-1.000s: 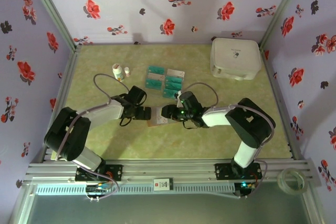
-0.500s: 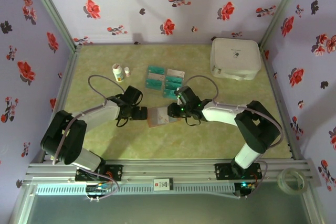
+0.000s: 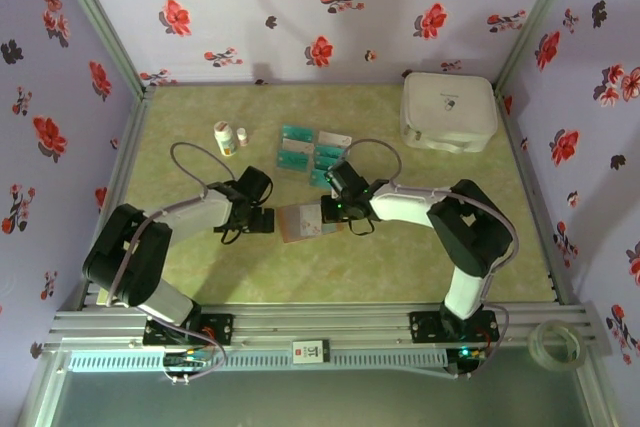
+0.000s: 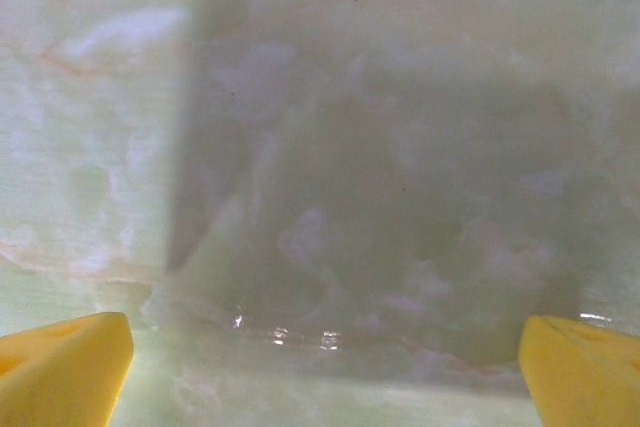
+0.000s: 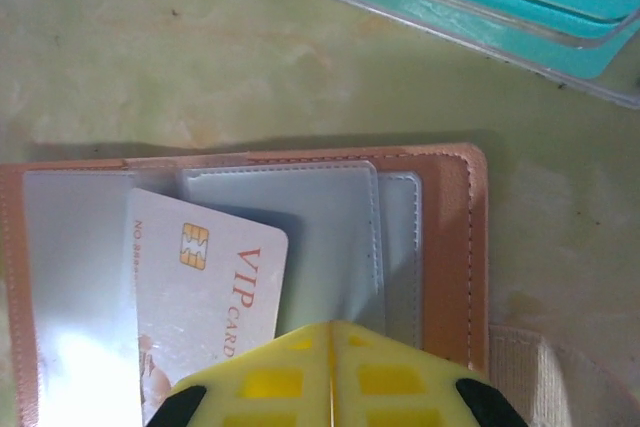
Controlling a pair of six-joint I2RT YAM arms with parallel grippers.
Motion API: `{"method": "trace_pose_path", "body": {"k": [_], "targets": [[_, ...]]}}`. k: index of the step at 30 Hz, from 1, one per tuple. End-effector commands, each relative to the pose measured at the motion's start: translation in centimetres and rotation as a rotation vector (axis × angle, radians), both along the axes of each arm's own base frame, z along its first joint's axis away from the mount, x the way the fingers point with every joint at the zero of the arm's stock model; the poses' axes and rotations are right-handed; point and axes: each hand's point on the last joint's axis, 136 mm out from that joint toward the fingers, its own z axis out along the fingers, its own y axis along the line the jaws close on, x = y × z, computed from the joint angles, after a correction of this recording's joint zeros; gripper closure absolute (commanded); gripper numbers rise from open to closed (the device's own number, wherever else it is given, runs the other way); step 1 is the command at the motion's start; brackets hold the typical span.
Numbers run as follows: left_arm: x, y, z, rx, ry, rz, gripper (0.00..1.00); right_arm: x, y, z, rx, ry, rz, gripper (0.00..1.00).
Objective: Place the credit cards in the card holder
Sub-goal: Insert the credit card into the card slot.
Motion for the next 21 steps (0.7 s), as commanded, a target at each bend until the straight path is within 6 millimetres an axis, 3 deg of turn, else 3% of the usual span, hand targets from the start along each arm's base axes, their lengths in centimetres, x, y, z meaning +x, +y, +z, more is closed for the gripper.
{"method": "trace_pose_path", "body": {"k": [1,21], "targets": [[0.7,0.4,0.2,0.03,-0.005,0.019,0.0,0.4,0.5,-0.1,-0.033,-0.012,0.021,0.93],[1.6,-1.0,-0.9,0.002,0.025,-0.005,0.0,-0.3,3.7,-0.1,-0.02,0.004,0.082,0.93]]}}
